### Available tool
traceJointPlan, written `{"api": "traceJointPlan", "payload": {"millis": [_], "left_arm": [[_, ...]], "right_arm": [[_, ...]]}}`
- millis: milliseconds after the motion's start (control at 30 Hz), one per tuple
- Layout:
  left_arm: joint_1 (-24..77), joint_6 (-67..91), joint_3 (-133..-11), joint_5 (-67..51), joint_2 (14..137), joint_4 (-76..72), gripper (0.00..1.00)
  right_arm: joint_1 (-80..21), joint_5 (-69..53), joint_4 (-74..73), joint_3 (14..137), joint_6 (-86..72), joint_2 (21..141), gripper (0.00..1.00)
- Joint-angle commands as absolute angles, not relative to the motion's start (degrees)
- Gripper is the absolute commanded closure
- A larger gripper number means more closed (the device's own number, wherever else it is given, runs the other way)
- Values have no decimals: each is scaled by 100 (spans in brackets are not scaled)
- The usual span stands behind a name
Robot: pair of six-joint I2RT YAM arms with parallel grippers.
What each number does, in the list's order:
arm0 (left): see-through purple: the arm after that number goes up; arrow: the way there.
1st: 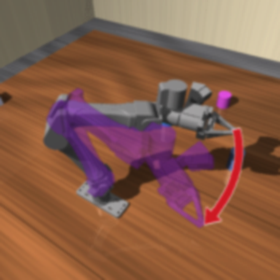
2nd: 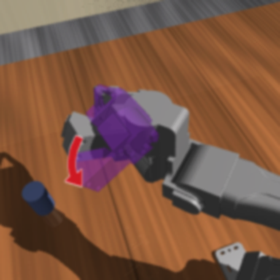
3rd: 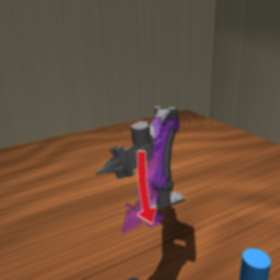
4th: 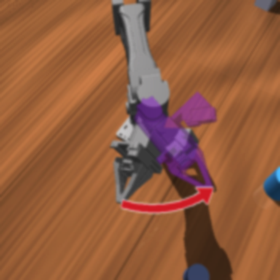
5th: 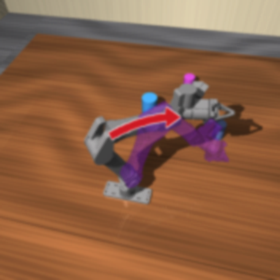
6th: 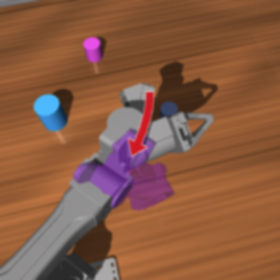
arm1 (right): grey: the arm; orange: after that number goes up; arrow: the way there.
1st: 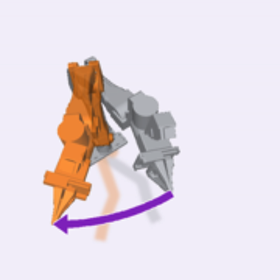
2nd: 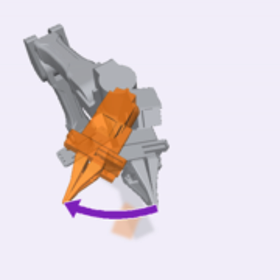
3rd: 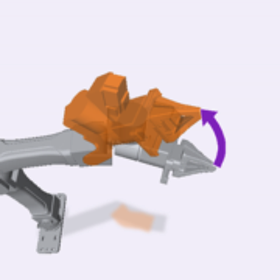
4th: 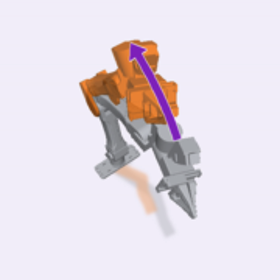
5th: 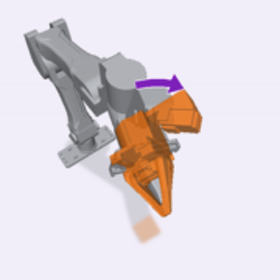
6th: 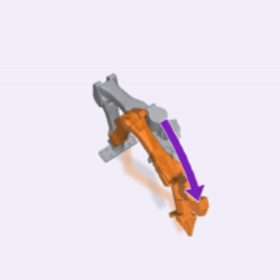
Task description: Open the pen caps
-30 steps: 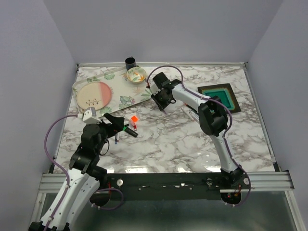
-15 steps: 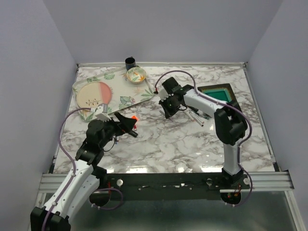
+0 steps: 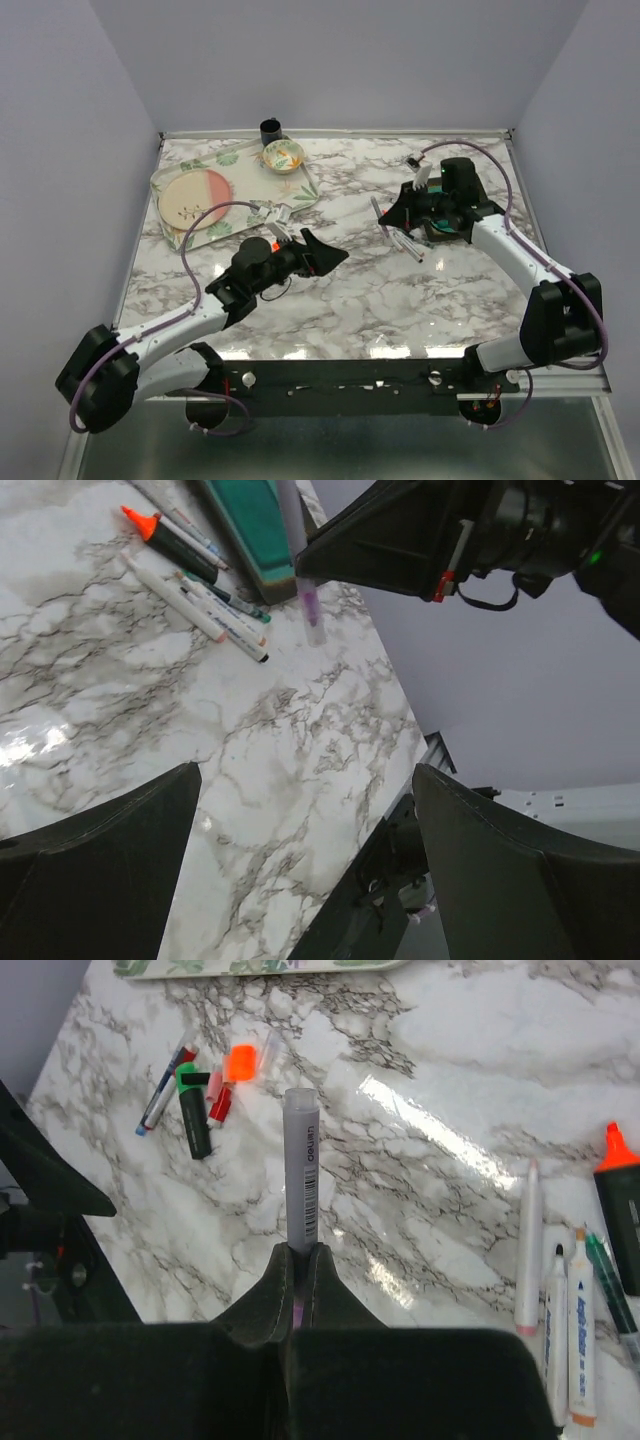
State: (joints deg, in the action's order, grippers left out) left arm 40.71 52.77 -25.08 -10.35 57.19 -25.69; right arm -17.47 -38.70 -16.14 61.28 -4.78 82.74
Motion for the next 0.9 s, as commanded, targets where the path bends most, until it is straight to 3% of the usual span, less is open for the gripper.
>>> {"api": "traceJointPlan", "payload": {"millis": [0, 167, 267, 333, 500, 867], "left_arm": [[4551, 5247, -3330, -414, 6766, -3287, 5], [4860, 5229, -4400, -97, 7969, -3033, 9], [4966, 5238, -4937, 87, 8444, -2647, 19], [5010, 5151, -5167, 377, 8586, -2155, 26], [5080, 4983, -5572, 905, 8763, -1407, 33], [5071, 4843, -5827, 502, 9070, -1406, 47]], "right_arm": [[-1257, -4957, -327, 5486, -1922, 7850, 100], [-1204, -4799, 474, 4993, -2715, 7445, 100], [-1204, -4834, 615, 4931, -2979, 7462, 99], [-1204, -4843, 650, 4931, -3076, 7497, 99], [-1195, -4904, 712, 4913, -3190, 7488, 99], [-1204, -4922, 809, 4869, -3349, 7541, 99]]}}
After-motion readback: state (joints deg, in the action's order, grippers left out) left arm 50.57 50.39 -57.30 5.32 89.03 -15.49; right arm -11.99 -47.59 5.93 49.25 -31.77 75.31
